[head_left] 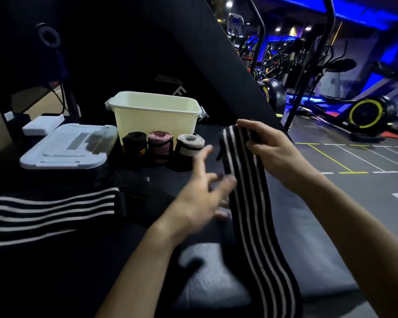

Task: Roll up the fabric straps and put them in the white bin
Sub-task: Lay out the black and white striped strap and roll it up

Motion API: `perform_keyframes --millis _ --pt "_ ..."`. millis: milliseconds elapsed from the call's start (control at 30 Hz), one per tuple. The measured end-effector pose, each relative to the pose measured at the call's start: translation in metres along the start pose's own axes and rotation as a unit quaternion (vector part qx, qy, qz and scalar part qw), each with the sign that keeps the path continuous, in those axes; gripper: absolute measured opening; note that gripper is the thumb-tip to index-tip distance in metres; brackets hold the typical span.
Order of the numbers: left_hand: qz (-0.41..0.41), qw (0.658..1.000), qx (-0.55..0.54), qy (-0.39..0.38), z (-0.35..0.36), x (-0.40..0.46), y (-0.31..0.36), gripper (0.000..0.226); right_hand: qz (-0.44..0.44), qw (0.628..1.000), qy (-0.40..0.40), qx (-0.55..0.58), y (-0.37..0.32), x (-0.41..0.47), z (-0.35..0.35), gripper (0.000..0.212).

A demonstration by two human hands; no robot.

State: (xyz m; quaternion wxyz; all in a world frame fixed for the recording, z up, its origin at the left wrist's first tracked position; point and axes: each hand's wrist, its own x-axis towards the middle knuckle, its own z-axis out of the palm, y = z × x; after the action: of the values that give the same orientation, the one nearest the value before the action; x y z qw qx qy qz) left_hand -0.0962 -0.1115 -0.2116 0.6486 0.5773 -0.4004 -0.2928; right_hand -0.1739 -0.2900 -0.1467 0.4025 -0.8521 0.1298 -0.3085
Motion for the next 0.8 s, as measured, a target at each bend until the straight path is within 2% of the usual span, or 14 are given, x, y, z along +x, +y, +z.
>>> perform_keyframes --millis 67,167,233,267,333,367,400,467,500,533,633,700,800 --pt "0.002 0.993 0.098 -0.069 0.009 -0.001 -0.012 0.080 0.034 0.999 0.018 0.015 0.020 0.016 -0.003 0.063" --pt "0.001 0.972 0.204 -0.117 0.016 -0.001 -0.023 0.061 0.098 0.994 0.025 0.042 0.053 0.031 -0.004 0.065" --pt "-0.003 0.952 0.283 -0.120 0.018 -0.001 -0.025 0.046 0.135 0.991 -0.001 -0.011 0.080 0.036 -0.002 0.064" --pt "-0.004 0.941 0.318 -0.116 0.018 -0.002 -0.026 0.044 0.143 0.984 -0.041 -0.095 0.092 0.035 -0.002 0.063" --pt "-0.008 0.926 0.361 -0.111 0.018 -0.004 -0.025 0.045 0.149 0.933 -0.125 -0.302 0.110 0.031 -0.001 0.072" --pt "-0.008 0.919 0.378 -0.109 0.017 -0.005 -0.025 0.046 0.139 0.909 -0.127 -0.371 0.116 0.030 -0.001 0.075" --pt "-0.007 0.912 0.395 -0.108 0.018 -0.005 -0.025 0.047 0.121 0.902 -0.105 -0.401 0.115 0.029 -0.001 0.069" --pt "-0.006 0.900 0.422 -0.108 0.018 -0.006 -0.026 0.048 0.063 0.907 -0.069 -0.411 0.100 0.029 0.003 0.042" --pt "-0.004 0.893 0.437 -0.106 0.018 -0.006 -0.026 0.048 0.043 0.898 -0.095 -0.428 0.087 0.028 0.005 0.029" --pt "-0.002 0.885 0.453 -0.106 0.018 -0.006 -0.027 0.048 0.052 0.878 -0.156 -0.450 0.077 0.028 0.008 0.024" --pt "0.003 0.857 0.501 -0.121 0.017 -0.006 -0.027 0.046 0.153 0.761 -0.370 -0.511 0.046 0.021 0.021 0.047" --pt "0.005 0.841 0.523 -0.138 0.017 -0.006 -0.028 0.045 0.166 0.703 -0.433 -0.539 0.042 0.017 0.030 0.047" --pt "0.006 0.822 0.545 -0.167 0.017 -0.004 -0.031 0.045 0.191 0.707 -0.411 -0.542 0.055 0.016 0.038 0.050"
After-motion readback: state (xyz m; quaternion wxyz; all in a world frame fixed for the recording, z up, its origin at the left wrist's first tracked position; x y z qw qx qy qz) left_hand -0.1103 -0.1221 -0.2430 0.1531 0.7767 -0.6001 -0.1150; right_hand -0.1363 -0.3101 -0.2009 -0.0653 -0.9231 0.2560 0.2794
